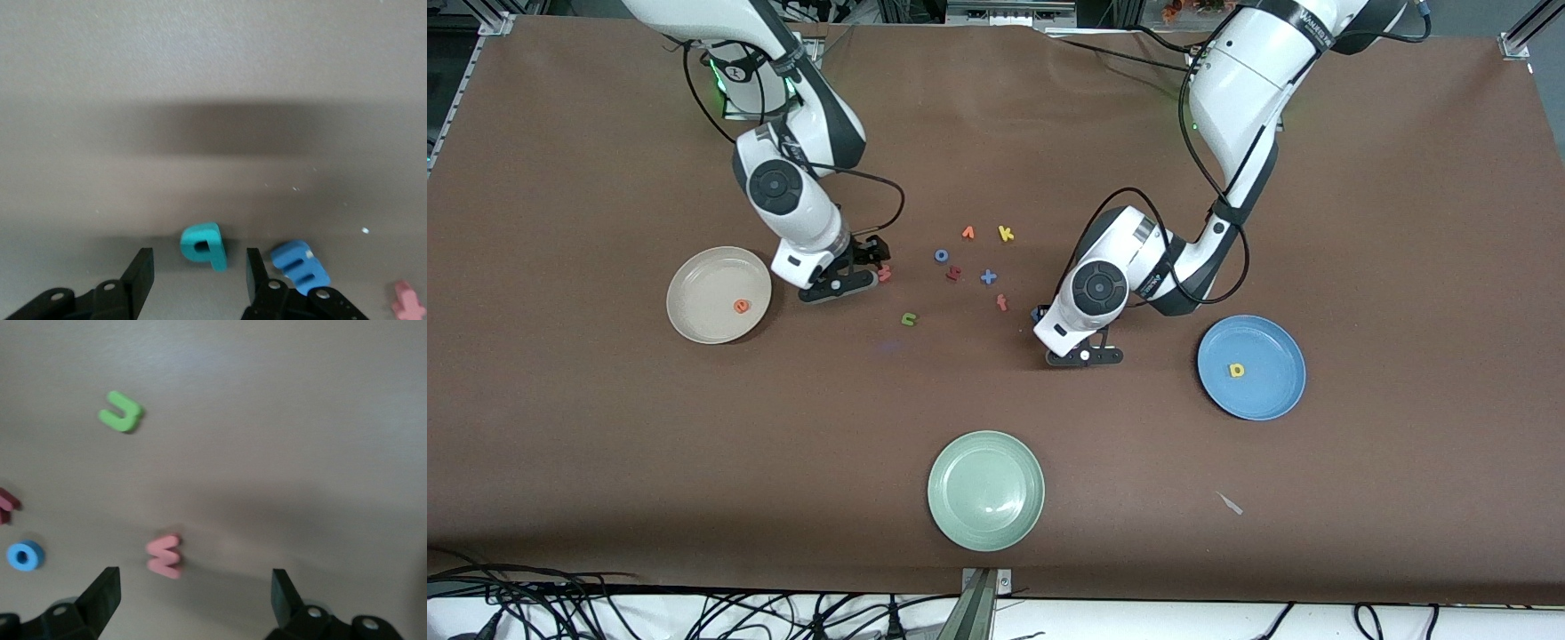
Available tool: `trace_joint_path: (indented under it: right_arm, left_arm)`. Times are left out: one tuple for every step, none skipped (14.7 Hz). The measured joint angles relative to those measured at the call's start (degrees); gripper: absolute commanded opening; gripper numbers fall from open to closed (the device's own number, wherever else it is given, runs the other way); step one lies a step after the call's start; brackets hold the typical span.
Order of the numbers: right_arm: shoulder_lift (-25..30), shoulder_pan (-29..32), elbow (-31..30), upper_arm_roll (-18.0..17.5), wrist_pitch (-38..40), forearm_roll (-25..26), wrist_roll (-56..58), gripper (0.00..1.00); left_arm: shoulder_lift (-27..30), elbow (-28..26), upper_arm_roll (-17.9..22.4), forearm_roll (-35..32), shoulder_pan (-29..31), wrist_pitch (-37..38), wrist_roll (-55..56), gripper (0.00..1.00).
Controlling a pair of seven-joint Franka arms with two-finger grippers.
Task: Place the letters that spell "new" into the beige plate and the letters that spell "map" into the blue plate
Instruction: 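Grasp the teal p with the left gripper while the right gripper grasps pink m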
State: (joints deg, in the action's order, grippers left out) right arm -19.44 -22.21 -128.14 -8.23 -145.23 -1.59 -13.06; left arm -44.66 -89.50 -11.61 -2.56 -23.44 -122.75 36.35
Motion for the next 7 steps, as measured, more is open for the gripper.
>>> trace_joint_path:
  right_arm:
    - [-0.70,-1.15,0.00,-0.03,-0.52,0.00,-0.88,1.00]
    - [-1.32,-2.02,0.00,-0.04,-0.79,0.00,-1.49,1.00]
    - [-1.94,-2.54,0.00,-0.04,-1.06,0.00,-1.80,1.00]
    - [-2.51,-2.64,-0.01,-0.03,-1.67,0.01,-1.81,1.00]
    - [-3.05,-2.64,0.00,0.02,-2.31,0.01,-1.81,1.00]
    - [-3.59,-2.64,-0.01,0.04,-3.05,0.01,-1.81,0.99]
    - [-4.18,-2.68,-0.01,0.04,-3.83,0.02,-1.81,0.96]
  left_arm:
    - [-0.19,-0.06,0.03,-0.11,0.11,-0.19,-0.07,0.55]
    - [-0.30,-0.16,0.04,-0.12,0.18,-0.36,-0.11,0.53]
    - [-0.33,-0.21,0.05,-0.13,0.20,-0.48,-0.17,0.52]
    - [-0.34,-0.22,0.05,-0.14,0.20,-0.60,-0.19,0.48]
    - [-0.36,-0.24,0.05,-0.14,0.20,-0.74,-0.23,0.46]
    - [-0.39,-0.26,0.05,-0.14,0.20,-0.89,-0.24,0.44]
    - [-0.43,-0.27,0.05,-0.15,0.20,-1.07,-0.26,0.42]
